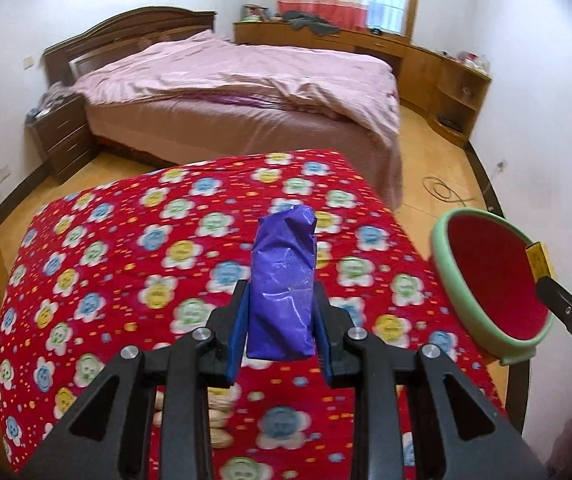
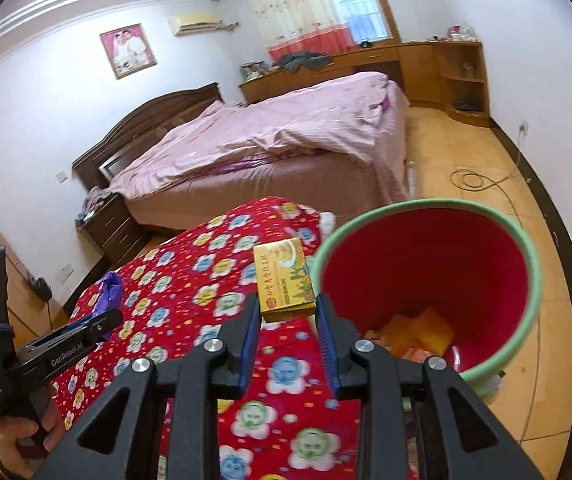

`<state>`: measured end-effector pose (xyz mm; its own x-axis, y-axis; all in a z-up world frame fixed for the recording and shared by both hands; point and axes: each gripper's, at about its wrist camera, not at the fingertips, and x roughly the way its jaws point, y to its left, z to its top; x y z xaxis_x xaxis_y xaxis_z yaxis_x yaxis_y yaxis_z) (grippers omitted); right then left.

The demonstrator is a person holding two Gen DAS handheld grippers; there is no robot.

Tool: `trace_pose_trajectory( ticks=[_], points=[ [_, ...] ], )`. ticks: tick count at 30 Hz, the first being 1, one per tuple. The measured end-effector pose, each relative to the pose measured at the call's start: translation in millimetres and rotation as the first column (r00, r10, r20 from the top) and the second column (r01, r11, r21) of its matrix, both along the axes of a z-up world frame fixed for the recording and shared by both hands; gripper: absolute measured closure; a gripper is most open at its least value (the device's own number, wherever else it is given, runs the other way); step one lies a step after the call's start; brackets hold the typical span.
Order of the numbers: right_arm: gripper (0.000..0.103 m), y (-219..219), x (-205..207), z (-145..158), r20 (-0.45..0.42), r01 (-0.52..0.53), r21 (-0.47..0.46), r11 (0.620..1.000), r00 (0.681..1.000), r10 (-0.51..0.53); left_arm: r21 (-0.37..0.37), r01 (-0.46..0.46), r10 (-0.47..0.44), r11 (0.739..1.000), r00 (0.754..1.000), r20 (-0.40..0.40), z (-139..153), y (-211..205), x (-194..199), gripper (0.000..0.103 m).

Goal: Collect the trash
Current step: 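Carry the yellow box and purple packet in both tools over the bin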

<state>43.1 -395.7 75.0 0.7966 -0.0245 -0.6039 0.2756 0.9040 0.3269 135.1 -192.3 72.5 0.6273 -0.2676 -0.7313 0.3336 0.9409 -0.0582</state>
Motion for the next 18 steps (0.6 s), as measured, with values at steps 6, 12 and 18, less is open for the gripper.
trace_pose_trajectory(
  ticks=[6,12,18],
  points=[
    [0.073,-33.5,-18.7,-7.8,-0.007,0.064,0.016,0.998,0.998,-0.064,0.014,0.078,-0.078,0.997,0.997,-0.003,-1.9,-42.4,-7.7,0.073],
    [0.073,-63.5,-27.9,-20.4,-0.027,0.119,0.033,0.992,0.993,-0.118,0.007,0.169,-0.169,0.986,0.986,-0.016,-7.5,-85.5,-12.4,0.073],
    [0.073,-86.2,-28.5,-36.7,-0.056,0.165,0.045,0.985,0.985,-0.162,-0.016,0.259,-0.259,0.966,0.965,-0.028,-13.6,-121.9,-16.5,0.073]
  ],
)
